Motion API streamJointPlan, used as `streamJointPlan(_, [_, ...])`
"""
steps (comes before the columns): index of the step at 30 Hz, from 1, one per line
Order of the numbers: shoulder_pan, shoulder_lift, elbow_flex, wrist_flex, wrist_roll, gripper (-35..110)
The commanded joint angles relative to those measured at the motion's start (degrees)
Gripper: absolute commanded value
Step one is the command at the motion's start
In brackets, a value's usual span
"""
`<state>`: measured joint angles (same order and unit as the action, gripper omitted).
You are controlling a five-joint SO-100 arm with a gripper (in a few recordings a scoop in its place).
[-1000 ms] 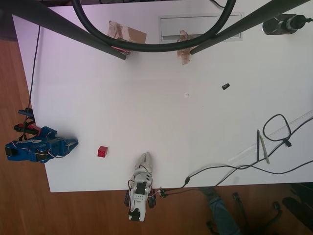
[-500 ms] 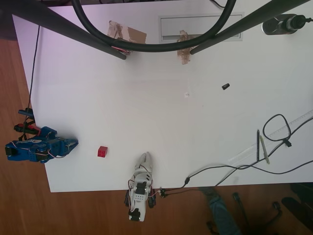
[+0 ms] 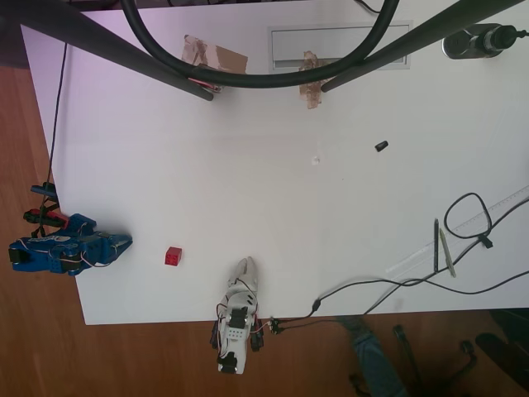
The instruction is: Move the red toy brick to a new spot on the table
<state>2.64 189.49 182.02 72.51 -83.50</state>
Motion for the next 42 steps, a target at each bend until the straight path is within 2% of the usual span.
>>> streamJointPlan(1, [0.35, 1.76, 0.97, -0.97, 0.26, 0])
streamJointPlan(15, [1.32, 0.18, -2.02, -1.58, -1.32, 0])
streamJointPlan(26, [0.97, -28.39, -24.08, -16.87, -1.85, 1])
streamJointPlan(30, [2.37, -41.92, -33.93, -22.32, -0.62, 6])
streamJointPlan(34, [5.10, -54.05, -42.80, -26.63, 0.53, 18])
streamJointPlan(42, [9.67, -66.53, -49.22, -35.16, -1.67, 26])
